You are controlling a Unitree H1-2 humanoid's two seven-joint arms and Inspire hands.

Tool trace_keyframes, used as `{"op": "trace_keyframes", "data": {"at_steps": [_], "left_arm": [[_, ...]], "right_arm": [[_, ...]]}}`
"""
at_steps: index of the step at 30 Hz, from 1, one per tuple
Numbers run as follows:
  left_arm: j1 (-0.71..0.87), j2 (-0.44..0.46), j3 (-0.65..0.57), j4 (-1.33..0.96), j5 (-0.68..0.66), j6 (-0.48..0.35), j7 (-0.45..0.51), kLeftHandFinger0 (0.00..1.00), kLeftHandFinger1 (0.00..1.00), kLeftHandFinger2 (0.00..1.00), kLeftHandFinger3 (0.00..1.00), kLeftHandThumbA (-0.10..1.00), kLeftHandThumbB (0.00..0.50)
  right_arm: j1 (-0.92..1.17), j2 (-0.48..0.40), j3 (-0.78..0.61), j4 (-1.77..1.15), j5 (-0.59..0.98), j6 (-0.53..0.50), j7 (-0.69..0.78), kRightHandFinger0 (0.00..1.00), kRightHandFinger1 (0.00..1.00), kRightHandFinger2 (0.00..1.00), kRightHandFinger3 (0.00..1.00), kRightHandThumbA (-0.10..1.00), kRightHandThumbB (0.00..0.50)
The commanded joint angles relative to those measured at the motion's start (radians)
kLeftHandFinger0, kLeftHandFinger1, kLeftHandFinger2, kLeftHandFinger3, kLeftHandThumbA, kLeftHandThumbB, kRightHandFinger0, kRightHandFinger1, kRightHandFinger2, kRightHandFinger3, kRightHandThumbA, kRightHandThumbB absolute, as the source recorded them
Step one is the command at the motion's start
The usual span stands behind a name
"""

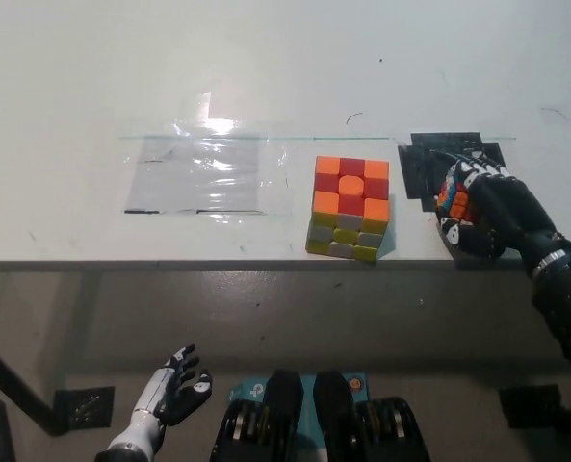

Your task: The robot uses its right hand to pick up the small cube kept on the middle on the desk and place it on the bigger cube kept next to it

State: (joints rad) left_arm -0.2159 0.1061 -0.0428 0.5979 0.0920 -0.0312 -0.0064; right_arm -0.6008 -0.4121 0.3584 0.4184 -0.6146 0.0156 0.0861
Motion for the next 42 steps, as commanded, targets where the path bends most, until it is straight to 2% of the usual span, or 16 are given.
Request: {"op": "trace_keyframes", "data": {"at_steps": [1, 3, 5, 6, 8, 11, 14, 16, 19, 21, 22, 30, 33, 35, 36, 42], "left_arm": [[-0.027, 0.011, 0.002, -0.007, -0.006, -0.037, -0.009, 1.00, 1.00, 1.00, 1.00, 0.33, 0.281], [-0.031, 0.012, 0.003, -0.003, -0.004, -0.033, -0.007, 1.00, 1.00, 1.00, 1.00, 0.34, 0.291], [-0.033, 0.013, 0.004, -0.005, -0.008, -0.037, -0.012, 1.00, 1.00, 1.00, 1.00, 0.33, 0.286], [-0.036, 0.012, 0.006, -0.001, -0.010, -0.029, -0.011, 1.00, 1.00, 1.00, 1.00, 0.34, 0.302], [-0.039, 0.011, 0.006, -0.004, -0.008, -0.022, -0.009, 1.00, 1.00, 1.00, 1.00, 0.34, 0.304], [-0.037, 0.008, 0.013, -0.010, -0.017, -0.019, -0.010, 1.00, 1.00, 1.00, 1.00, 0.31, 0.307], [-0.042, 0.012, 0.009, -0.011, -0.010, -0.020, -0.010, 1.00, 1.00, 1.00, 1.00, 0.30, 0.284], [-0.044, 0.015, 0.002, -0.013, 0.002, -0.022, -0.006, 1.00, 1.00, 1.00, 1.00, 0.34, 0.301], [-0.046, 0.016, 0.003, -0.012, -0.002, -0.020, -0.010, 1.00, 1.00, 1.00, 1.00, 0.34, 0.300], [-0.048, 0.017, 0.000, -0.010, 0.003, -0.017, -0.010, 1.00, 1.00, 1.00, 1.00, 0.34, 0.297], [-0.049, 0.018, 0.000, -0.009, 0.003, -0.018, -0.010, 1.00, 1.00, 1.00, 1.00, 0.33, 0.290], [-0.055, 0.017, 0.000, 0.007, -0.001, -0.038, -0.012, 1.00, 1.00, 1.00, 1.00, 0.32, 0.296], [-0.055, 0.015, 0.003, 0.009, -0.005, -0.041, -0.012, 1.00, 1.00, 1.00, 1.00, 0.30, 0.290], [-0.054, 0.015, 0.003, 0.005, -0.004, -0.032, -0.010, 1.00, 1.00, 1.00, 1.00, 0.30, 0.293], [-0.052, 0.014, 0.005, -0.004, -0.008, -0.022, -0.013, 1.00, 1.00, 1.00, 1.00, 0.30, 0.299], [-0.048, 0.014, 0.006, -0.006, -0.008, -0.024, -0.013, 1.00, 1.00, 1.00, 1.00, 0.28, 0.288]], "right_arm": [[-0.022, -0.031, 0.060, 0.077, -0.071, 0.030, 0.069, 0.59, 0.95, 1.00, 1.00, 0.33, 0.307], [-0.044, -0.039, 0.089, 0.130, -0.100, -0.021, 0.022, 0.49, 0.67, 1.00, 1.00, 0.25, 0.313], [-0.058, -0.036, 0.099, 0.169, -0.106, -0.048, -0.019, 0.32, 0.44, 0.76, 1.00, 0.18, 0.308], [-0.069, -0.022, 0.109, 0.221, -0.129, -0.067, -0.095, 0.06, 0.13, 0.43, 1.00, 0.10, 0.251], [-0.079, -0.017, 0.125, 0.257, -0.153, -0.095, -0.162, 0.00, 0.00, 0.24, 1.00, 0.00, 0.190], [-0.096, -0.014, 0.168, 0.309, -0.202, -0.123, -0.257, 0.00, 0.00, 0.13, 1.00, -0.10, 0.006], [-0.121, -0.013, 0.209, 0.390, -0.243, -0.200, -0.414, 0.00, 0.00, 0.01, 1.00, -0.10, 0.000], [-0.143, -0.010, 0.244, 0.447, -0.277, -0.199, -0.493, 0.00, 0.06, 0.16, 0.98, -0.10, 0.004], [-0.156, 0.000, 0.258, 0.496, -0.283, -0.207, -0.572, 0.00, 0.02, 0.17, 0.40, -0.10, 0.030], [-0.161, 0.014, 0.249, 0.538, -0.264, -0.234, -0.642, 0.00, 0.00, 0.09, 0.24, -0.10, 0.000], [-0.164, 0.016, 0.254, 0.547, -0.266, -0.231, -0.646, 0.00, 0.03, 0.19, 0.40, -0.10, 0.000], [-0.184, 0.042, 0.269, 0.627, -0.265, -0.222, -0.723, 0.00, 0.00, 0.00, 0.08, -0.10, 0.049], [-0.186, 0.041, 0.281, 0.631, -0.277, -0.229, -0.763, 0.00, 0.00, 0.03, 0.24, -0.10, 0.053], [-0.184, 0.039, 0.275, 0.615, -0.267, -0.232, -0.759, 0.00, 0.00, 0.06, 0.16, -0.10, 0.044], [-0.184, 0.039, 0.277, 0.617, -0.269, -0.245, -0.784, 0.00, 0.00, 0.08, 0.30, -0.10, 0.056], [-0.183, 0.040, 0.276, 0.604, -0.270, -0.283, -0.820, 0.00, 0.00, 0.00, 0.17, -0.10, 0.000]]}}
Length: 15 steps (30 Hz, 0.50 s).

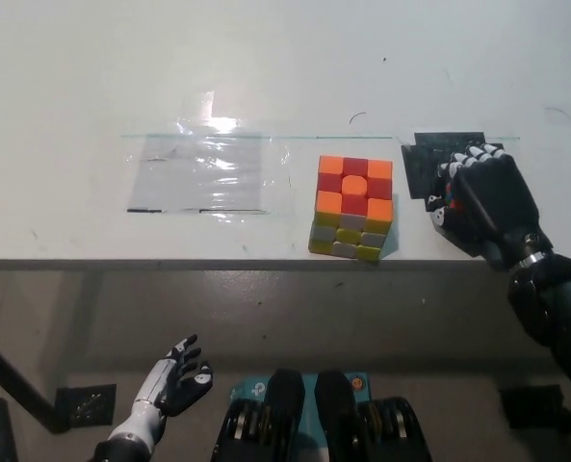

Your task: The robot uses its right hand to pick up the small cube kept on the middle on the desk and place it on the bigger cube kept next to it

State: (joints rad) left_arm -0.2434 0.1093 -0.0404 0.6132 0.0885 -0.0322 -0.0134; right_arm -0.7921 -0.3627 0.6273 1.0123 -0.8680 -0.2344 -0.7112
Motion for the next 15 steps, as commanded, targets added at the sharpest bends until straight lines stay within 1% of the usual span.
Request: {"op": "trace_keyframes", "data": {"at_steps": [1, 2, 3, 4, 5, 6, 7, 8, 9, 10, 11, 12, 13, 14, 15], "left_arm": [[-0.021, 0.011, 0.002, -0.021, -0.003, -0.021, -0.006, 1.00, 1.00, 1.00, 1.00, 0.28, 0.286], [-0.022, 0.012, 0.002, -0.020, -0.001, -0.016, -0.006, 1.00, 1.00, 1.00, 1.00, 0.28, 0.297], [-0.020, 0.012, 0.001, -0.019, 0.001, -0.021, -0.004, 1.00, 1.00, 1.00, 1.00, 0.28, 0.293], [-0.018, 0.012, 0.001, -0.019, 0.001, -0.021, -0.004, 1.00, 1.00, 1.00, 1.00, 0.28, 0.293], [-0.018, 0.013, -0.003, -0.024, 0.008, -0.018, 0.000, 1.00, 1.00, 1.00, 1.00, 0.29, 0.298], [-0.017, 0.013, -0.003, -0.026, 0.008, -0.017, 0.000, 1.00, 1.00, 1.00, 1.00, 0.29, 0.300], [-0.017, 0.013, -0.003, -0.026, 0.009, -0.017, 0.000, 1.00, 1.00, 1.00, 1.00, 0.30, 0.300], [-0.018, 0.013, -0.003, -0.025, 0.009, -0.014, 0.000, 1.00, 1.00, 1.00, 1.00, 0.30, 0.304], [-0.019, 0.013, -0.003, -0.023, 0.009, -0.009, -0.001, 1.00, 1.00, 1.00, 1.00, 0.31, 0.303], [-0.016, 0.016, -0.009, -0.025, 0.017, -0.011, 0.001, 1.00, 1.00, 1.00, 1.00, 0.31, 0.291], [-0.016, 0.017, -0.009, -0.021, 0.018, -0.018, 0.001, 1.00, 1.00, 1.00, 1.00, 0.31, 0.287], [-0.016, 0.017, -0.009, -0.020, 0.017, -0.021, 0.001, 1.00, 1.00, 1.00, 1.00, 0.31, 0.287], [-0.016, 0.017, -0.010, -0.021, 0.017, -0.020, -0.002, 1.00, 1.00, 1.00, 1.00, 0.32, 0.290], [-0.016, 0.018, -0.010, -0.020, 0.016, -0.017, -0.005, 1.00, 1.00, 1.00, 1.00, 0.33, 0.292], [-0.016, 0.017, -0.009, -0.021, 0.015, -0.017, -0.004, 1.00, 1.00, 1.00, 1.00, 0.31, 0.294]], "right_arm": [[0.007, -0.009, 0.009, 0.009, -0.020, -0.035, -0.030, 0.00, 0.00, 0.03, 0.23, -0.10, 0.012], [0.004, -0.009, 0.016, 0.003, -0.034, -0.017, -0.028, 0.00, 0.00, 0.03, 0.23, -0.10, 0.005], [0.006, -0.005, 0.008, -0.009, -0.024, -0.015, -0.013, 0.00, 0.00, 0.00, 0.20, -0.10, 0.010], [0.006, -0.004, 0.008, -0.008, -0.025, -0.016, -0.013, 0.00, 0.00, 0.00, 0.20, -0.10, 0.011], [0.004, -0.003, 0.003, -0.024, -0.020, -0.028, -0.017, 0.00, 0.00, 0.00, 0.03, -0.10, 0.037], [0.003, -0.003, 0.001, -0.028, -0.019, -0.030, -0.016, 0.00, 0.00, 0.06, 0.00, -0.10, 0.073], [0.003, -0.003, 0.001, -0.029, -0.019, -0.030, -0.015, 0.00, 0.01, 0.14, 0.00, -0.10, 0.120], [0.003, -0.002, -0.003, -0.034, -0.015, -0.036, -0.016, 0.00, 0.00, 0.19, 0.00, -0.10, 0.183], [0.003, -0.001, -0.009, -0.042, -0.008, -0.044, -0.017, 0.00, 0.00, 0.22, 0.00, -0.10, 0.246], [0.003, -0.001, -0.015, -0.052, -0.002, -0.054, -0.018, 0.00, 0.01, 0.27, 0.01, -0.10, 0.275], [0.001, -0.002, -0.014, -0.056, -0.007, -0.054, -0.024, 0.00, 0.04, 0.36, 0.03, -0.10, 0.329], [0.000, -0.003, -0.015, -0.063, -0.008, -0.054, -0.021, 0.00, 0.09, 0.47, 0.09, -0.10, 0.340], [-0.001, -0.003, -0.016, -0.068, -0.011, -0.048, -0.016, 0.00, 0.15, 0.53, 0.18, -0.10, 0.338], [-0.003, -0.003, -0.018, -0.075, -0.011, -0.043, -0.013, 0.00, 0.19, 0.55, 0.27, -0.10, 0.339], [-0.003, -0.003, -0.023, -0.077, -0.004, -0.049, -0.010, 0.00, 0.20, 0.54, 0.29, -0.10, 0.354]]}}
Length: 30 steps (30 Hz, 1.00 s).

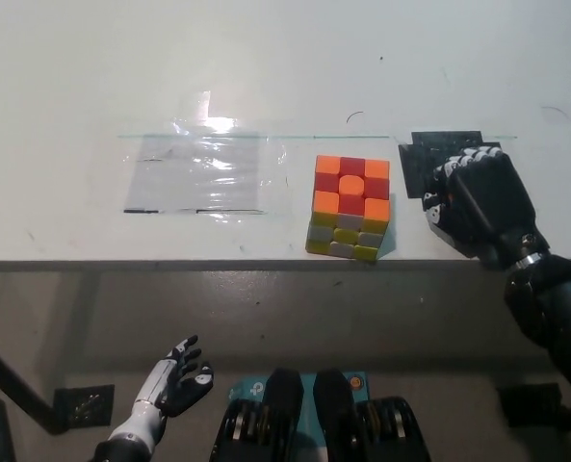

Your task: The robot uses its right hand to pick up the small cube kept on the middle on the desk and place it on the bigger cube kept next to it

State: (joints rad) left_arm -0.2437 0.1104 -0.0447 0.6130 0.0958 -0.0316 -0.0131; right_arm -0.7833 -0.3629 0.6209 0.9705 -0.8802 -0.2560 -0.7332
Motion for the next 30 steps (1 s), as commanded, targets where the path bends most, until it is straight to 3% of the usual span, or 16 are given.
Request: {"op": "trace_keyframes", "data": {"at_steps": [1, 7, 10, 15, 16, 22, 25, 27, 30], "left_arm": [[-0.012, 0.014, -0.003, -0.025, 0.007, -0.017, -0.001, 1.00, 1.00, 1.00, 1.00, 0.30, 0.285], [-0.014, 0.012, 0.000, -0.020, 0.003, -0.023, -0.003, 1.00, 1.00, 1.00, 1.00, 0.29, 0.295], [-0.013, 0.009, 0.002, -0.022, 0.001, -0.020, 0.000, 1.00, 1.00, 1.00, 1.00, 0.28, 0.302], [-0.011, 0.008, 0.008, -0.022, -0.010, -0.023, -0.006, 1.00, 1.00, 1.00, 1.00, 0.27, 0.297], [-0.013, 0.009, 0.004, -0.018, -0.001, -0.027, 0.000, 1.00, 1.00, 1.00, 1.00, 0.28, 0.297], [-0.007, 0.012, 0.000, -0.015, 0.005, -0.030, 0.001, 1.00, 1.00, 1.00, 1.00, 0.30, 0.293], [-0.005, 0.010, 0.005, -0.012, -0.004, -0.032, -0.003, 1.00, 1.00, 1.00, 1.00, 0.29, 0.298], [0.001, 0.010, 0.002, -0.027, 0.002, -0.023, -0.001, 1.00, 1.00, 1.00, 1.00, 0.30, 0.288], [0.002, 0.010, 0.001, -0.022, 0.002, -0.027, -0.001, 1.00, 1.00, 1.00, 1.00, 0.31, 0.301]], "right_arm": [[-0.014, 0.000, -0.022, -0.030, 0.017, -0.043, 0.007, 0.00, 0.19, 0.52, 0.28, -0.10, 0.366], [-0.012, -0.003, -0.032, -0.041, 0.014, -0.043, 0.010, 0.00, 0.15, 0.48, 0.26, -0.10, 0.369], [-0.011, -0.005, -0.036, -0.043, 0.016, -0.050, 0.012, 0.00, 0.20, 0.56, 0.34, -0.10, 0.377], [-0.018, -0.006, -0.038, -0.045, 0.013, -0.067, 0.004, 0.00, 0.21, 0.56, 0.39, -0.10, 0.324], [-0.017, -0.009, -0.048, -0.069, 0.024, -0.064, 0.027, 0.00, 0.22, 0.56, 0.41, -0.10, 0.295], [-0.031, -0.015, -0.060, -0.107, 0.010, -0.053, 0.041, 0.00, 0.26, 0.58, 0.46, -0.10, 0.244], [-0.041, -0.017, -0.063, -0.116, 0.005, -0.067, 0.030, 0.00, 0.23, 0.56, 0.45, -0.10, 0.242], [-0.053, -0.022, -0.073, -0.141, 0.012, -0.083, 0.033, 0.00, 0.19, 0.53, 0.48, -0.10, 0.279], [-0.070, -0.031, -0.076, -0.168, -0.002, -0.077, 0.045, 0.00, 0.24, 0.60, 0.57, -0.10, 0.288]]}}
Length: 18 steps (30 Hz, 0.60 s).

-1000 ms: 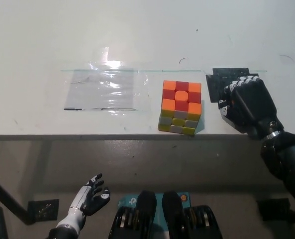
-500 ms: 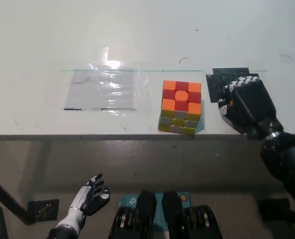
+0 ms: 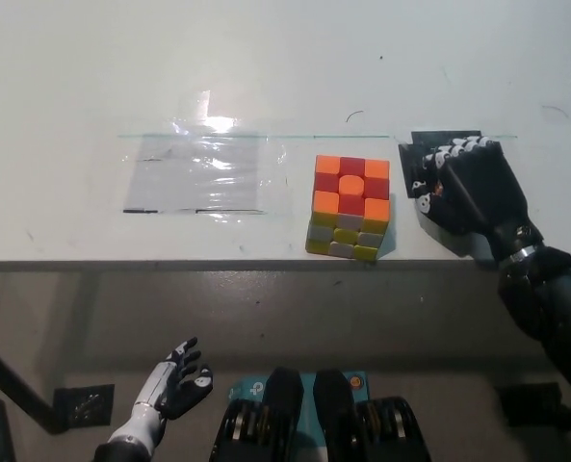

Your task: The robot uses its right hand to pick up the small cube kept on the middle on the desk and place it on the bigger cube kept next to it

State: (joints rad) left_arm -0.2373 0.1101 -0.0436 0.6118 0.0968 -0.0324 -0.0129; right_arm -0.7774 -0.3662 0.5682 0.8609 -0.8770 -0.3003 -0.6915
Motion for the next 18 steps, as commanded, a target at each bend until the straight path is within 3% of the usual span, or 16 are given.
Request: {"op": "trace_keyframes", "data": {"at_steps": [1, 6, 9, 11, 13, 16, 18], "left_arm": [[-0.005, 0.011, -0.002, -0.021, 0.008, -0.020, 0.003, 1.00, 1.00, 1.00, 1.00, 0.31, 0.295], [-0.004, 0.010, 0.001, -0.013, 0.002, -0.034, 0.003, 1.00, 1.00, 1.00, 1.00, 0.32, 0.303], [-0.001, 0.009, 0.005, -0.010, -0.006, -0.033, -0.001, 1.00, 1.00, 1.00, 1.00, 0.31, 0.308], [-0.001, 0.013, -0.002, -0.012, 0.008, -0.028, 0.004, 1.00, 1.00, 1.00, 1.00, 0.33, 0.295], [0.002, 0.014, -0.005, -0.009, 0.015, -0.032, 0.009, 1.00, 1.00, 1.00, 1.00, 0.34, 0.291], [0.006, 0.011, -0.003, -0.015, 0.014, -0.022, 0.010, 1.00, 1.00, 1.00, 1.00, 0.32, 0.286], [0.007, 0.010, -0.001, -0.017, 0.011, -0.024, 0.007, 1.00, 1.00, 1.00, 1.00, 0.31, 0.278]], "right_arm": [[-0.079, -0.031, -0.026, -0.073, -0.008, -0.024, 0.010, 0.00, 0.24, 0.60, 0.57, -0.10, 0.293], [-0.098, -0.041, -0.035, -0.116, -0.011, -0.021, 0.042, 0.00, 0.24, 0.62, 0.58, -0.10, 0.286], [-0.108, -0.050, -0.042, -0.174, -0.011, -0.012, 0.085, 0.00, 0.22, 0.60, 0.56, -0.10, 0.325], [-0.107, -0.055, -0.053, -0.222, -0.002, -0.010, 0.120, 0.00, 0.21, 0.59, 0.55, -0.10, 0.320], [-0.099, -0.059, -0.058, -0.282, -0.015, 0.012, 0.150, 0.00, 0.22, 0.60, 0.57, -0.10, 0.288], [-0.086, -0.057, -0.074, -0.359, -0.006, 0.020, 0.211, 0.00, 0.24, 0.59, 0.59, -0.10, 0.183], [-0.081, -0.052, -0.085, -0.386, -0.002, 0.012, 0.221, 0.00, 0.22, 0.58, 0.59, -0.10, 0.181]]}}
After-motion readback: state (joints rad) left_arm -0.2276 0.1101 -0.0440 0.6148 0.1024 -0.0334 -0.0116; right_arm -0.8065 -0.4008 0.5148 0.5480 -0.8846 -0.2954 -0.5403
